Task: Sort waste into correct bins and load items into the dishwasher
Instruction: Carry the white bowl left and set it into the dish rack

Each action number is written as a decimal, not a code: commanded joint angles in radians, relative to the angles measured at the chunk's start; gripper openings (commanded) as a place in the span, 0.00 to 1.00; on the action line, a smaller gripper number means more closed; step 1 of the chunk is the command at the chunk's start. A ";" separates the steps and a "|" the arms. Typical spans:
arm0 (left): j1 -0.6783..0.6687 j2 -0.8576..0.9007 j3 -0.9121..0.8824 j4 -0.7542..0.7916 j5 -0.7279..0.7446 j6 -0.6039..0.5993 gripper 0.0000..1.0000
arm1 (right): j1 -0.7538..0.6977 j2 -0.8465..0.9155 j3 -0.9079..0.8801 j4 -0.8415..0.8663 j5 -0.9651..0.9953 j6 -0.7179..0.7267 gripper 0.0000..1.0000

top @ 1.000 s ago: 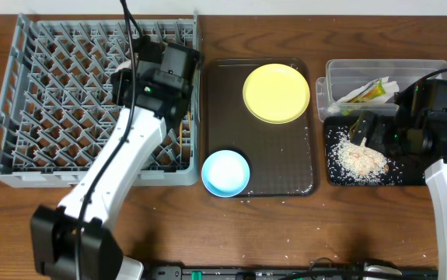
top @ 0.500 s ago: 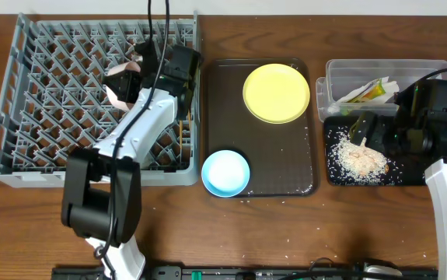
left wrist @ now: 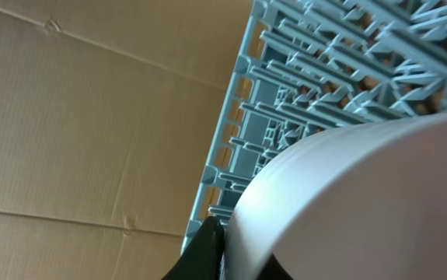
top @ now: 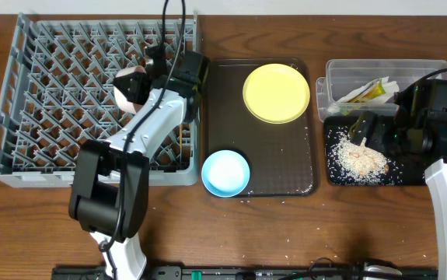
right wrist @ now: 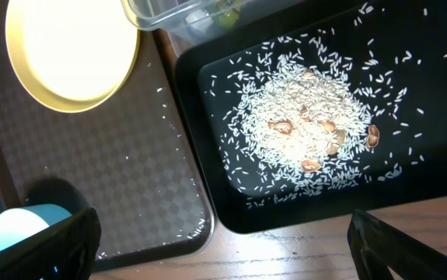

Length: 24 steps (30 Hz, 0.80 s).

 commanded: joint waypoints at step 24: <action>-0.140 0.006 0.002 0.004 0.201 0.007 0.60 | -0.011 0.002 0.018 0.000 -0.004 -0.016 0.99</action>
